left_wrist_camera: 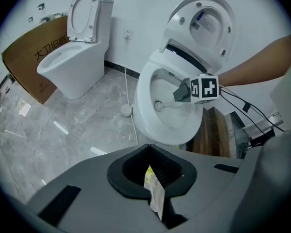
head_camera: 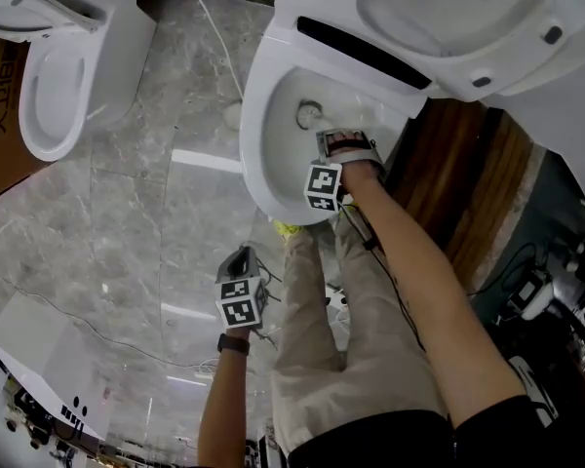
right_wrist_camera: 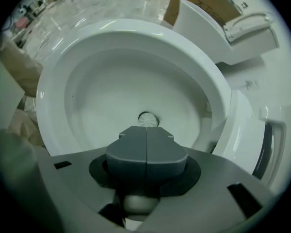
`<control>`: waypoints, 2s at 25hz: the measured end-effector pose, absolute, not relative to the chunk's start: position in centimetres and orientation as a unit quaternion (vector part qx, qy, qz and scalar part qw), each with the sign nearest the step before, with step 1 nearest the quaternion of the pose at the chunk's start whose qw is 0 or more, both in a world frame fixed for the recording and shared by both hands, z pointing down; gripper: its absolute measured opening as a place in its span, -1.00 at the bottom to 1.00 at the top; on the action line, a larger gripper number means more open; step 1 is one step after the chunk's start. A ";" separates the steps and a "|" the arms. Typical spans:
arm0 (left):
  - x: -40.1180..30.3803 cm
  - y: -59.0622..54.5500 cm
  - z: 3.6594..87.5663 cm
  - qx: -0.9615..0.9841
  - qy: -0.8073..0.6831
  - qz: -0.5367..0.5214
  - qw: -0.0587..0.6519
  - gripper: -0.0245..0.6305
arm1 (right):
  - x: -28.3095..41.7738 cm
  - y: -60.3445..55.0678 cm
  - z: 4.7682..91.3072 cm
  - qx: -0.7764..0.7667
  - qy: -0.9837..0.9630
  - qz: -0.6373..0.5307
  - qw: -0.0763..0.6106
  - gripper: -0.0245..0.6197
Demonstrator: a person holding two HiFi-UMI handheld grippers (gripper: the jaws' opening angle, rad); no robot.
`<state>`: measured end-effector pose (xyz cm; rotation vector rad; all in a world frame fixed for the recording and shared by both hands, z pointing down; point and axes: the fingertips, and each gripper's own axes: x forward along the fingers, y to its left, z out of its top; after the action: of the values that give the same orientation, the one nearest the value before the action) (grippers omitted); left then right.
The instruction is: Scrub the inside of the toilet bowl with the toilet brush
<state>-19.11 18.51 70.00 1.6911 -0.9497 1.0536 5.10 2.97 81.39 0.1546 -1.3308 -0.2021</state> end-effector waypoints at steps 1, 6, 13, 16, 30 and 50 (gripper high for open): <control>-19.3 18.7 70.1 0.682 -0.385 0.426 0.453 -0.87 | 4.9 2.8 81.6 0.055 -0.609 -0.111 0.783 -0.45; -19.4 18.9 70.3 0.679 -0.386 0.422 0.461 -0.87 | 4.6 2.3 82.5 0.058 -0.605 -0.098 0.788 -0.48; -19.1 17.8 71.1 0.680 -0.382 0.434 0.451 -0.87 | 5.3 1.2 82.9 0.100 -0.624 -0.043 0.774 -0.48; -18.1 17.2 70.8 0.687 -0.381 0.425 0.451 -0.87 | 6.0 1.0 82.8 0.178 -0.639 0.049 0.747 -0.48; -14.6 15.6 64.2 0.710 -0.362 0.427 0.427 -0.87 | 6.1 6.1 74.3 0.388 -0.630 0.351 0.575 -0.46; -14.8 7.6 31.9 0.826 -0.353 0.383 0.217 -0.87 | 8.7 15.4 31.5 0.477 -0.702 0.375 0.373 -0.45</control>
<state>-14.76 7.60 31.90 2.2874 -0.9782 1.0616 8.74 15.43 31.51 1.2215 -1.7983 0.9620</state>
